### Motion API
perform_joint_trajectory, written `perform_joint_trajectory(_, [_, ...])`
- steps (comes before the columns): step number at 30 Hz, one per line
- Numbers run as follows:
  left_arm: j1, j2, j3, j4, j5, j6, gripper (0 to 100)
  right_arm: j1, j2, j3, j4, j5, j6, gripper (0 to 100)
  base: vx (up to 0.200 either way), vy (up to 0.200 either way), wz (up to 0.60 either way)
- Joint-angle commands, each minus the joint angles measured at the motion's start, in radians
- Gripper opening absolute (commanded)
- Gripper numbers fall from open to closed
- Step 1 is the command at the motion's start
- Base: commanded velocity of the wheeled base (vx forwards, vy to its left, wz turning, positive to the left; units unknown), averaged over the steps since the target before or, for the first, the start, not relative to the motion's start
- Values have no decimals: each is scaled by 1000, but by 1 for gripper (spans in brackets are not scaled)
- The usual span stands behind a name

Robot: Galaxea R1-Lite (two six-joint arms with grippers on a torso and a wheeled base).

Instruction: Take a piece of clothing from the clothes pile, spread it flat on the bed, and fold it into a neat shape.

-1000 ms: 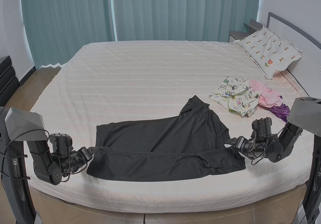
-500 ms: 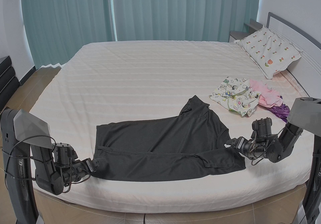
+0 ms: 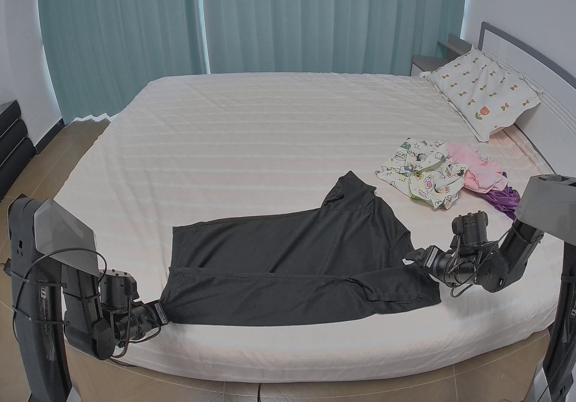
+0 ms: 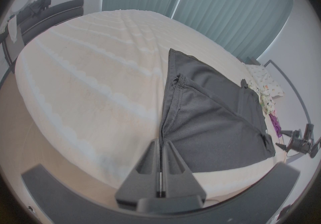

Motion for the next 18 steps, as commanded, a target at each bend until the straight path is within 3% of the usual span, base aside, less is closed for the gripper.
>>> perform_joint_trajectory(1, [-3, -10, 63, 0, 12, 31, 0, 0, 0, 2, -1, 1, -1, 100, 0, 0, 0])
perform_joint_trajectory(12, [-4, -17, 74, 1, 13, 45, 0, 1, 0, 2, 0, 1, -2, 100, 0, 0, 0])
perform_joint_trajectory(13, [-4, -17, 74, 1, 13, 45, 100, 1, 0, 2, 0, 1, -2, 100, 0, 0, 0])
perform_joint_trajectory(18, [6, -33, 68, 0, 10, 42, 100, 1, -2, 2, 0, 1, -2, 100, 0, 0, 0])
